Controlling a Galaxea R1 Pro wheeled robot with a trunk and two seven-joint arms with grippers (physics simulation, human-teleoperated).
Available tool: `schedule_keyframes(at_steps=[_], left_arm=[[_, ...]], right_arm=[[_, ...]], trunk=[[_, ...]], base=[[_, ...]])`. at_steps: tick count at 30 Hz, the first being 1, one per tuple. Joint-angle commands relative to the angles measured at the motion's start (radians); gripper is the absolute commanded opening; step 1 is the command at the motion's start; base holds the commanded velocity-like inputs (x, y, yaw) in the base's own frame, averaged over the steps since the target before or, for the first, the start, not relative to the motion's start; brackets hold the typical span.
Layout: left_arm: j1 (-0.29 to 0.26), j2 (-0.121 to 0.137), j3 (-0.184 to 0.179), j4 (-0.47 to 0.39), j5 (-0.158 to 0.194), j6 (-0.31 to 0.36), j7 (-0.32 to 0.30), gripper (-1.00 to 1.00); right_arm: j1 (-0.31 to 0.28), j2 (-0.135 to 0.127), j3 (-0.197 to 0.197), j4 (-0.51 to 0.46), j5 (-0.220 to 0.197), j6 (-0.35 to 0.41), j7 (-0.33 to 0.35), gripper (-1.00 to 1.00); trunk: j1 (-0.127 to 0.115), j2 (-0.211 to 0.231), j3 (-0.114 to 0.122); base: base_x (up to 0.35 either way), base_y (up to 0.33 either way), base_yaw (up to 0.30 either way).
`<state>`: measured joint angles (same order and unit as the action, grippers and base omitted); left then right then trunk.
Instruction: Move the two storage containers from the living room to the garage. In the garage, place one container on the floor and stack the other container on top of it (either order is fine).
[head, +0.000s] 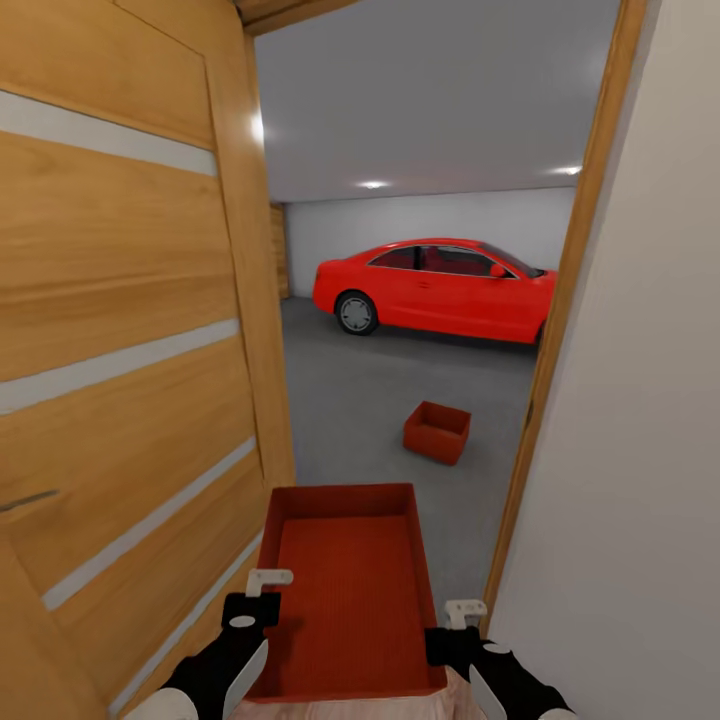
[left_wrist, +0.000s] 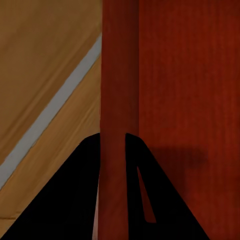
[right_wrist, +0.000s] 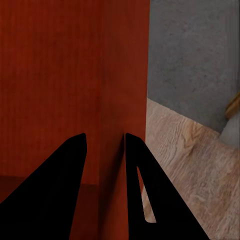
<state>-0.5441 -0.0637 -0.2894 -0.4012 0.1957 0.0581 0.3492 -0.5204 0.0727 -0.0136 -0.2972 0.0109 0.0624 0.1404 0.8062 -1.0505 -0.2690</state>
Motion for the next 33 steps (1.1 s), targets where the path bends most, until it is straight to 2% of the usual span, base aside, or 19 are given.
schedule_keyframes(at_steps=[1,8,20,28,33], left_arm=[[0.0,0.002,-0.024,0.042,0.031,0.007,0.01,-1.0],[0.0,0.002,-0.025,0.042,0.031,0.007,0.01,-1.0],[0.0,0.002,-0.025,0.042,0.031,0.008,0.01,-1.0],[0.0,0.002,-0.025,0.042,0.031,0.008,0.01,-1.0],[0.0,0.002,-0.025,0.042,0.031,0.007,0.01,-1.0]], right_arm=[[-0.001,-0.001,0.001,-0.014,-0.005,-0.015,0.007,-1.0],[-0.001,-0.001,0.001,-0.014,-0.005,-0.015,0.007,-1.0],[-0.001,-0.001,0.001,-0.015,-0.005,-0.015,0.007,-1.0],[-0.001,-0.001,0.001,-0.014,-0.005,-0.015,0.007,-1.0],[-0.001,-0.001,0.001,-0.014,-0.005,-0.015,0.007,-1.0]], trunk=[[0.001,-0.001,-0.001],[0.001,-0.001,-0.001],[0.001,-0.001,-0.001],[0.001,-0.001,-0.001],[0.001,-0.001,-0.001]], base=[[0.241,0.242,-0.282],[0.182,0.172,-0.26],[0.008,0.018,-0.019],[0.0,0.262,0.0],[0.0,0.153,-0.187]])
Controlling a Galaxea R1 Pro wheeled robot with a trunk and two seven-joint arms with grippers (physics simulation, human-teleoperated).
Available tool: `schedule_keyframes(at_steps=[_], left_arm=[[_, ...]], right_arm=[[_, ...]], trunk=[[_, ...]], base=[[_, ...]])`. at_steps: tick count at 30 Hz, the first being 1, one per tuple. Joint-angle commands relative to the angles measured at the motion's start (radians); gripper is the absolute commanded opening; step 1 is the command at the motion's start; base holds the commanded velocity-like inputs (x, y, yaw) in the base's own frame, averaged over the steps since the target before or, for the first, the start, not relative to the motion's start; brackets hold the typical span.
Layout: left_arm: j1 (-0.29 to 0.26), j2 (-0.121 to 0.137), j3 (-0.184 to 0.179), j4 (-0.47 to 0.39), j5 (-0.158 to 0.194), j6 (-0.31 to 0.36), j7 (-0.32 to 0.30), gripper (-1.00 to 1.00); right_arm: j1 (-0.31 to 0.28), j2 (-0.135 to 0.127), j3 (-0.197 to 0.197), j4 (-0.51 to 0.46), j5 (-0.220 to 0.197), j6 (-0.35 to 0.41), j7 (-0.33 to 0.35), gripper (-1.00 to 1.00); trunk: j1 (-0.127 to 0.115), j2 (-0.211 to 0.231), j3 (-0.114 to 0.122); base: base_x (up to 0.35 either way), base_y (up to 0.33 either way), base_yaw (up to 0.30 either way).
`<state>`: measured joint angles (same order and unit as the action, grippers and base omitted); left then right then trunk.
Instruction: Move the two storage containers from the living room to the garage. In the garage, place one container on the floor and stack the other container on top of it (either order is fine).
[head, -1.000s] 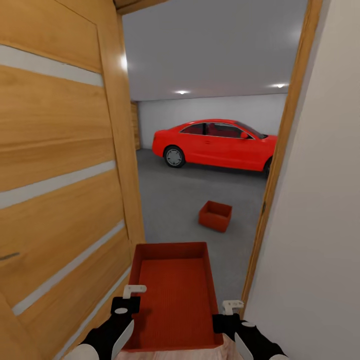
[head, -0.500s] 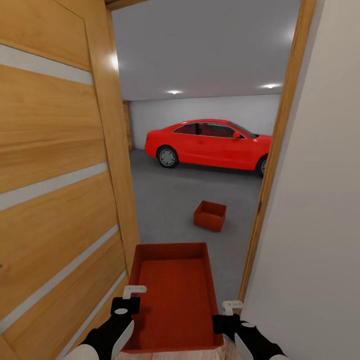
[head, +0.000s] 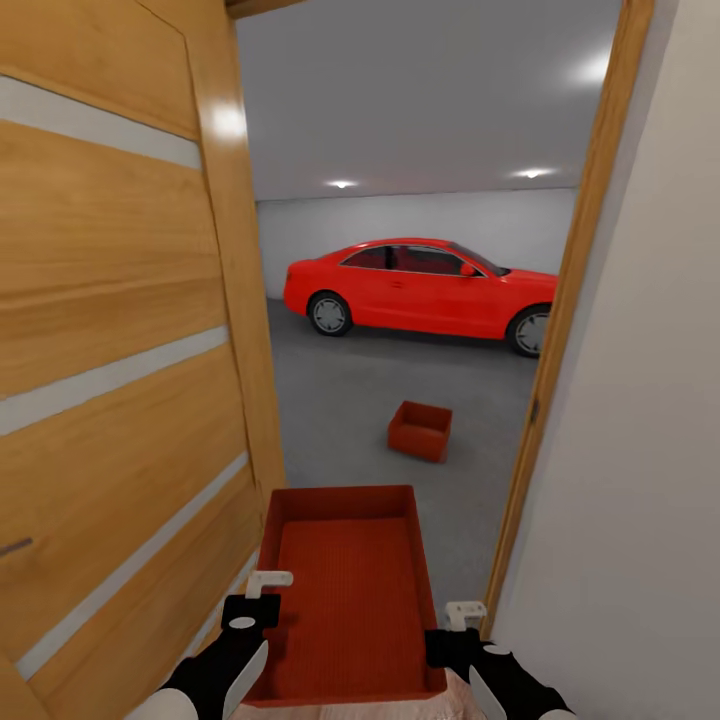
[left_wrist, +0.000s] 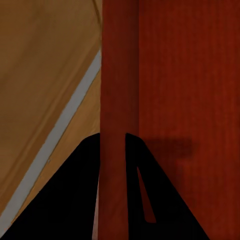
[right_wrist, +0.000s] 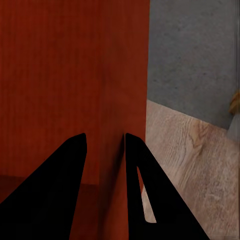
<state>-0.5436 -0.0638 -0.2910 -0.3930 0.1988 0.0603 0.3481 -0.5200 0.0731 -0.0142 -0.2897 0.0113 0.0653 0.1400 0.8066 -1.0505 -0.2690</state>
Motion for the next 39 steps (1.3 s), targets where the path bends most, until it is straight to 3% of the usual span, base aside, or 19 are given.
schedule_keyframes(at_steps=[1,14,26,39], left_arm=[[-0.001,0.002,-0.023,0.034,0.028,0.005,0.011,-1.0],[-0.001,0.002,-0.023,0.034,0.028,0.006,0.011,-1.0],[0.0,0.002,-0.023,0.034,0.028,0.006,0.011,-1.0],[0.0,0.002,-0.023,0.036,0.027,0.005,0.011,-1.0]], right_arm=[[-0.001,-0.001,0.002,-0.022,-0.005,-0.018,0.007,-1.0],[0.0,-0.001,0.002,-0.022,-0.005,-0.018,0.007,-1.0],[0.0,-0.001,0.002,-0.022,-0.005,-0.018,0.007,-1.0],[0.0,-0.001,0.002,-0.022,-0.005,-0.018,0.007,-1.0]], trunk=[[0.0,-0.001,-0.001],[0.0,-0.001,0.001],[0.0,-0.001,0.001],[0.0,-0.001,0.001]], base=[[0.0,0.031,-0.265],[0.0,0.029,-0.26],[0.001,0.319,-0.011],[0.203,0.073,0.0]])
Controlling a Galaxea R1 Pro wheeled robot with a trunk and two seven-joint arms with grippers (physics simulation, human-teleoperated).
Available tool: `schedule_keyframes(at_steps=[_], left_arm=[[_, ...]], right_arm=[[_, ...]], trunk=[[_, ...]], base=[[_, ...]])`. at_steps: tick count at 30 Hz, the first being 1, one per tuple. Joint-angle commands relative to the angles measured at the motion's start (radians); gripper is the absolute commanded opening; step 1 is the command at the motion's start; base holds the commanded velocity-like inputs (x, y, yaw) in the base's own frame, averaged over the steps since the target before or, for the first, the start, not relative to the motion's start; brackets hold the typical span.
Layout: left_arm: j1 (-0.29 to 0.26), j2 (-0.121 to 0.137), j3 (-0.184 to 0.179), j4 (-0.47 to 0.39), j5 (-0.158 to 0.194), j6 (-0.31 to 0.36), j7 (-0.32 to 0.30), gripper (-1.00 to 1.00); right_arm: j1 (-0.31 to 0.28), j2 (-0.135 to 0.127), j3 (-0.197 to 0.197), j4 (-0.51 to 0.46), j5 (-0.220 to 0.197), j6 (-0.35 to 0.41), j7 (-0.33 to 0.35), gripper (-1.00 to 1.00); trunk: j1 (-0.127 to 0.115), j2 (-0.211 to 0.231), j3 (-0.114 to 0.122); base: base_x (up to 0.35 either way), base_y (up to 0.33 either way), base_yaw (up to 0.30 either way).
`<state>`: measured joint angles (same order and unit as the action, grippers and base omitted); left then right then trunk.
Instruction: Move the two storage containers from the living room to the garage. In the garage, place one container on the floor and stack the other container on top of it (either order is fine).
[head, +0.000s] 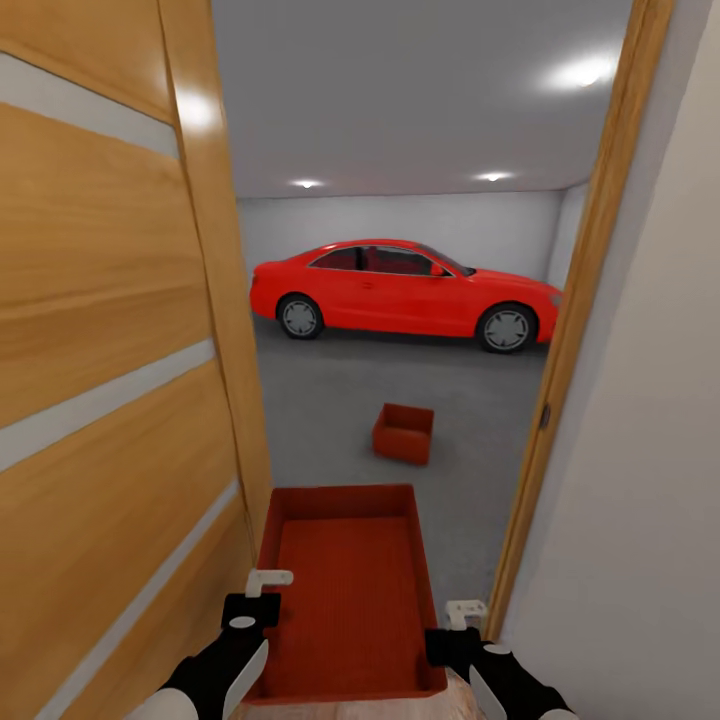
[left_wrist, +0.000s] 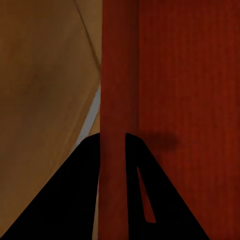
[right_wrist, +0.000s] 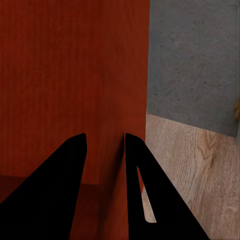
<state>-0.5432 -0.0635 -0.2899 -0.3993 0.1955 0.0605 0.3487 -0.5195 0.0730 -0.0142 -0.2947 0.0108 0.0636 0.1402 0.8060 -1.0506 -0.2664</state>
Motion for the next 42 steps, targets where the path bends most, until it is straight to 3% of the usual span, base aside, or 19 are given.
schedule_keyframes(at_steps=[1,6,19,42], left_arm=[[0.0,0.002,-0.025,0.042,0.03,0.005,0.01,-1.0],[-0.001,0.002,-0.025,0.042,0.03,0.005,0.01,-1.0],[-0.001,0.001,-0.026,0.042,0.03,0.005,0.009,-1.0],[-0.001,0.001,-0.026,0.042,0.03,0.005,0.009,-1.0]], right_arm=[[-0.001,-0.001,0.002,-0.017,-0.005,-0.016,0.007,-1.0],[-0.001,-0.001,0.002,-0.017,-0.005,-0.016,0.007,-1.0],[-0.001,-0.001,0.002,-0.017,-0.005,-0.016,0.007,-1.0],[-0.001,-0.001,0.002,-0.017,-0.005,-0.016,0.007,-1.0]], trunk=[[0.001,-0.001,-0.001],[0.001,-0.001,0.0],[0.001,-0.001,0.008],[0.001,-0.001,0.008]], base=[[0.336,0.007,0.0],[0.295,0.002,-0.112],[0.045,0.005,-0.213],[0.333,0.019,-0.002]])
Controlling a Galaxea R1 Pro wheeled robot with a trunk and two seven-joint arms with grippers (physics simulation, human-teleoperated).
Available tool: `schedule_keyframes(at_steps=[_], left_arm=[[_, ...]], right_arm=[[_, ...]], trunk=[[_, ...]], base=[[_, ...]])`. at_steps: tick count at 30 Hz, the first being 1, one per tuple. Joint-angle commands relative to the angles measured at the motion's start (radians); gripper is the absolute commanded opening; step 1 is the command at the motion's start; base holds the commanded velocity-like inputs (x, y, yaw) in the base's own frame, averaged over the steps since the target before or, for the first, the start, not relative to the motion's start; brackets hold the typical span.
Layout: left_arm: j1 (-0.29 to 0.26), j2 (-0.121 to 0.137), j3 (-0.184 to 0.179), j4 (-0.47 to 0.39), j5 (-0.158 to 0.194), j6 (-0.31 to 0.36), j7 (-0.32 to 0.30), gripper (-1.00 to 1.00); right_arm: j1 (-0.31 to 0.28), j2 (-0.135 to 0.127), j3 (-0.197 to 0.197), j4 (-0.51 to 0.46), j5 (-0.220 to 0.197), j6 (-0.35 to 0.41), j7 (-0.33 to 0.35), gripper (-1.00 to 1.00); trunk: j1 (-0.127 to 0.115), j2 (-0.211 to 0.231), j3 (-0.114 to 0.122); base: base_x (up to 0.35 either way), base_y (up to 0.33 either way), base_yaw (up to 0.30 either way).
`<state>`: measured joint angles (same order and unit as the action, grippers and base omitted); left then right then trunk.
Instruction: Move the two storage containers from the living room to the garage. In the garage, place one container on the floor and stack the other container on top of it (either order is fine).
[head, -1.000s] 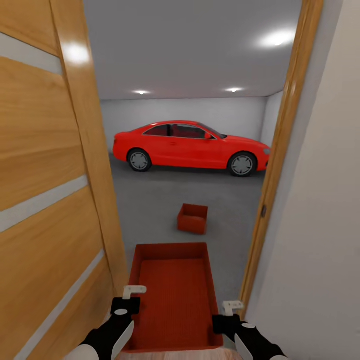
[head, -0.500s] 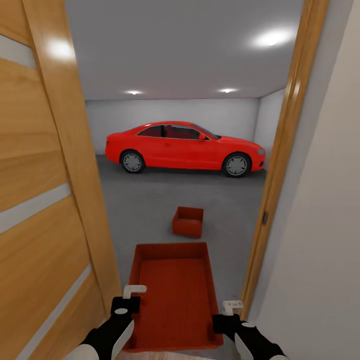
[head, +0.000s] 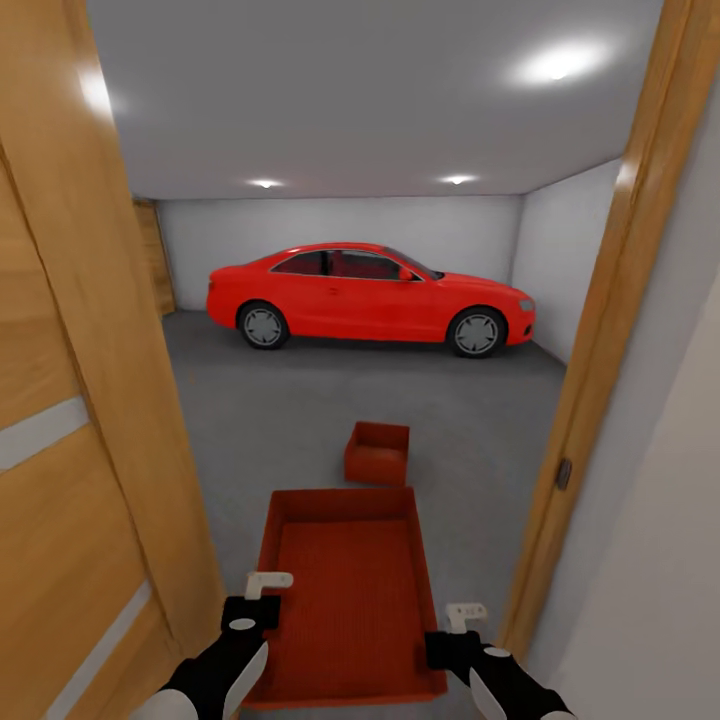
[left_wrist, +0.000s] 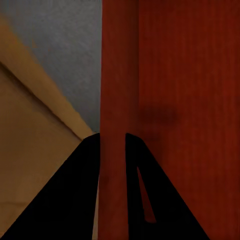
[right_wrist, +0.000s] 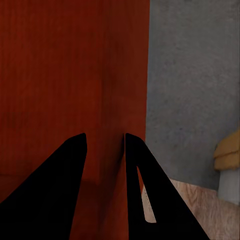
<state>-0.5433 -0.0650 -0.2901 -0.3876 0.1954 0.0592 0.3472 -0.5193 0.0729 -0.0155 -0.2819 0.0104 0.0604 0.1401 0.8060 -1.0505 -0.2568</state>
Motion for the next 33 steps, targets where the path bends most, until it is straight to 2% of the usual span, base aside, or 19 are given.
schedule_keyframes(at_steps=[1,33], left_arm=[[0.0,0.002,-0.026,0.03,0.03,0.007,0.01,-1.0],[0.0,0.002,-0.026,0.03,0.03,0.007,0.009,-1.0]], right_arm=[[-0.001,-0.001,0.003,-0.03,-0.004,-0.013,0.007,-1.0],[-0.001,-0.001,0.003,-0.031,-0.004,-0.013,0.007,-1.0]], trunk=[[0.001,-0.001,-0.001],[0.001,-0.001,-0.001]], base=[[0.34,0.0,0.0],[0.34,0.0,0.0]])
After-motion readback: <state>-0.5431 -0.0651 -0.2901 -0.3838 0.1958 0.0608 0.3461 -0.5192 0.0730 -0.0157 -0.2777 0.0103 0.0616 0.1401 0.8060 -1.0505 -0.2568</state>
